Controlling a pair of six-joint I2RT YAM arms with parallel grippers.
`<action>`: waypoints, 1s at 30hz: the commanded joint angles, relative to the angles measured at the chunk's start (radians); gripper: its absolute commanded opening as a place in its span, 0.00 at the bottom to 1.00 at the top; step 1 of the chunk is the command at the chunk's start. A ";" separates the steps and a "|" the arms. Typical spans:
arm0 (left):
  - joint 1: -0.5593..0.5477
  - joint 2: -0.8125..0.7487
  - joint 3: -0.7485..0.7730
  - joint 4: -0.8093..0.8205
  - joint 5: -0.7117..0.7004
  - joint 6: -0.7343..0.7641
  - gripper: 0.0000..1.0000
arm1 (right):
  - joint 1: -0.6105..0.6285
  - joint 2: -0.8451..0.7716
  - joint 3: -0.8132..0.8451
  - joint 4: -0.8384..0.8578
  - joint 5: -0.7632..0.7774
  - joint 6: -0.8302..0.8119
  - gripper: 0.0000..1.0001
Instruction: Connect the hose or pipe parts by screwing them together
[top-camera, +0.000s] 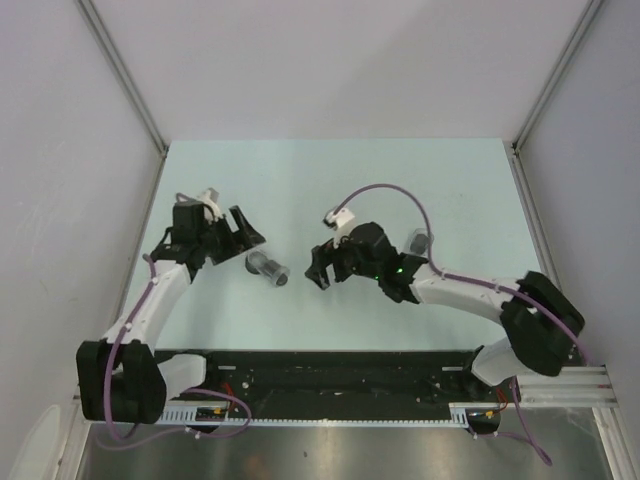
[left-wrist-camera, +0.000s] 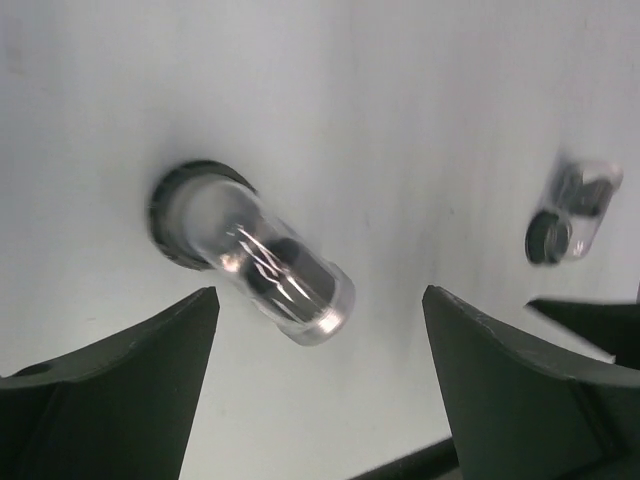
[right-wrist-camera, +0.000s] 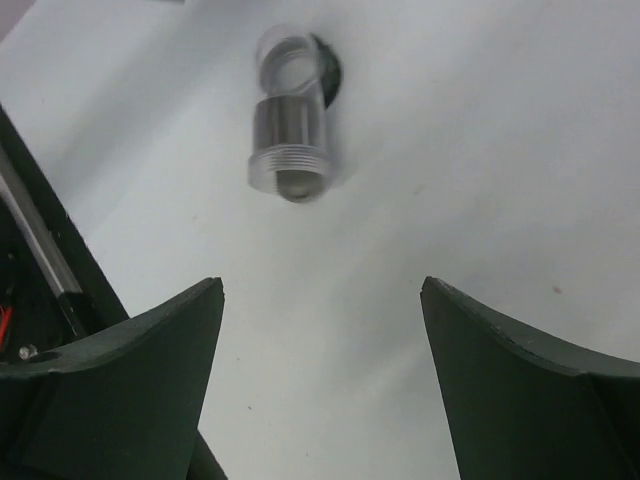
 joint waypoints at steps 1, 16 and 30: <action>0.128 -0.068 -0.030 -0.003 -0.080 -0.040 0.89 | 0.062 0.136 0.021 0.310 -0.061 -0.131 0.86; 0.236 -0.104 -0.090 0.000 -0.026 -0.006 0.91 | 0.105 0.538 0.233 0.473 -0.152 -0.151 0.91; 0.236 -0.104 -0.078 0.004 -0.050 0.004 0.90 | 0.139 0.657 0.351 0.360 -0.072 -0.196 0.66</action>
